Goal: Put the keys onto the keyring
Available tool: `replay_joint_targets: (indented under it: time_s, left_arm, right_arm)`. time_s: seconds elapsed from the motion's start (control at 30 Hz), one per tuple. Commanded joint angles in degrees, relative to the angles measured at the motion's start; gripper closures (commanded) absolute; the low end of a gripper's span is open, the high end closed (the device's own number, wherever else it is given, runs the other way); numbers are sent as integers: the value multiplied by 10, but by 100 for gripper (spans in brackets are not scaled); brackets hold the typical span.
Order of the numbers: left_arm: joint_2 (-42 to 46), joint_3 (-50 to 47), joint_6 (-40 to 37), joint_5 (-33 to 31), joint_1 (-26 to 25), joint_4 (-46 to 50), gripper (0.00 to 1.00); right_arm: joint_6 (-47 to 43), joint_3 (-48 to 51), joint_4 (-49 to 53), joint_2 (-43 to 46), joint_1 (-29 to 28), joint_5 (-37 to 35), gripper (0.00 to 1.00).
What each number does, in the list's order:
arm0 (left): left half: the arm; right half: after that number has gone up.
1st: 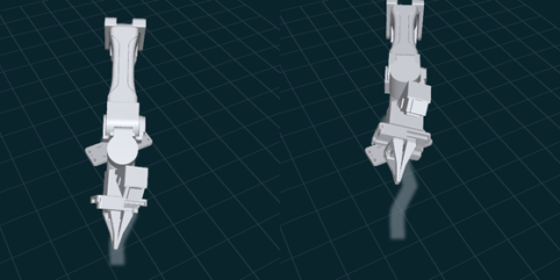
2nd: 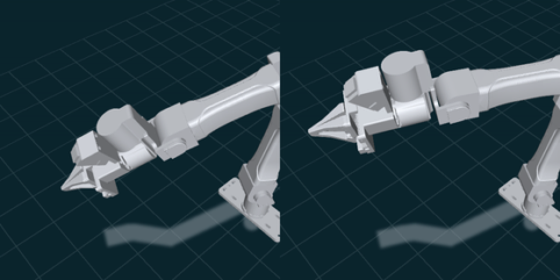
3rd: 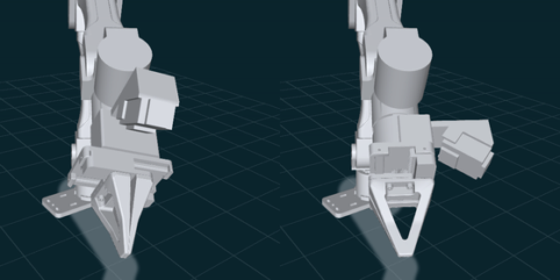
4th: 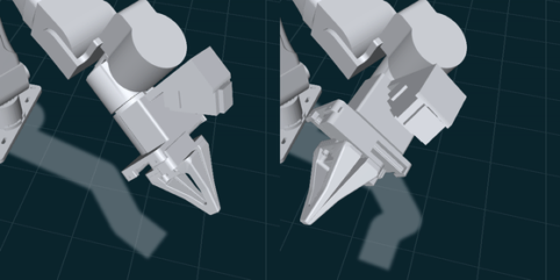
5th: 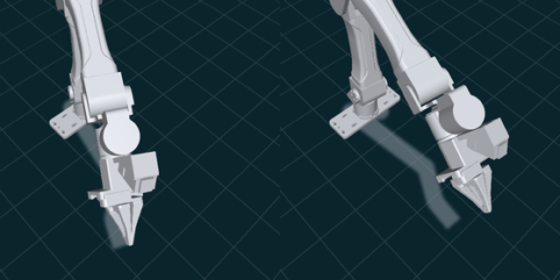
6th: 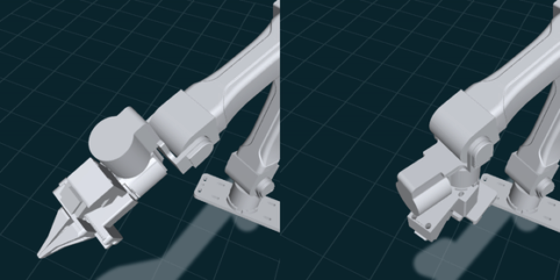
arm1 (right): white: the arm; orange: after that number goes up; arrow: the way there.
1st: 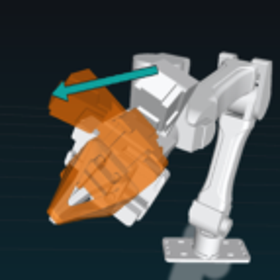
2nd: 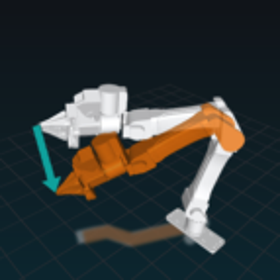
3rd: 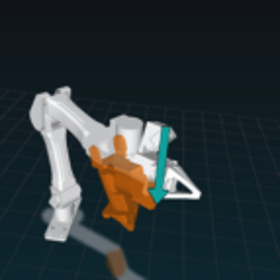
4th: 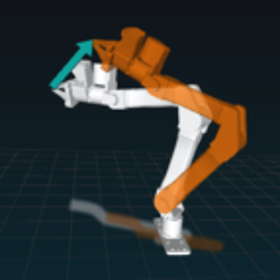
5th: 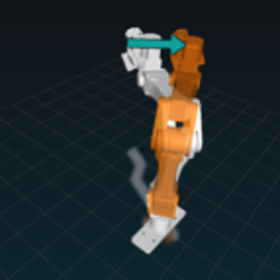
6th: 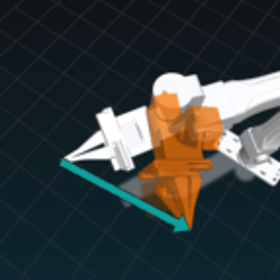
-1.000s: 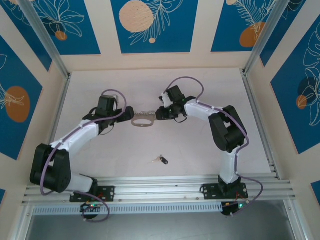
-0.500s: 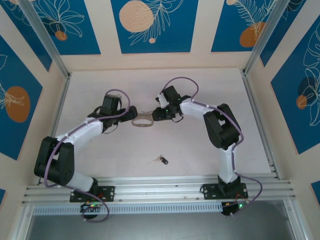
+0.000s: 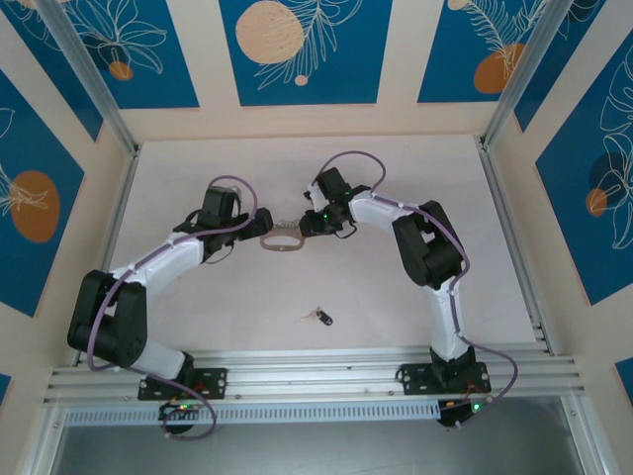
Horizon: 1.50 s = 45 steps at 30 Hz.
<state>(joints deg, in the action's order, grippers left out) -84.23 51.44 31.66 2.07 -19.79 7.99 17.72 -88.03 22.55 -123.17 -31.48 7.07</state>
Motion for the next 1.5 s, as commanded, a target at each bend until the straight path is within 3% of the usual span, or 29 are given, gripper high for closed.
replay_joint_targets:
  time_s: [0.0,0.5,1.2,1.3,1.4,1.47]
  left_arm:
    - [-6,15,11,13,-5,-12,0]
    - [-1,3,13,16,-6,-18,0]
    - [69,-34,32,23,-24,-9,0]
    - [76,-40,35,22,-28,-6,0]
    - [83,-42,36,19,-31,-4,0]
    - [88,-44,36,16,-32,-2,0]
  right_arm:
    - [-7,-15,16,-10,3,2,73]
    - [-12,2,24,1,5,5,100]
    - [-10,178,26,136,5,110,100]
    - [15,207,1,168,5,95,93]
    - [50,226,-5,198,4,73,72]
    - [77,237,-9,216,2,59,69]
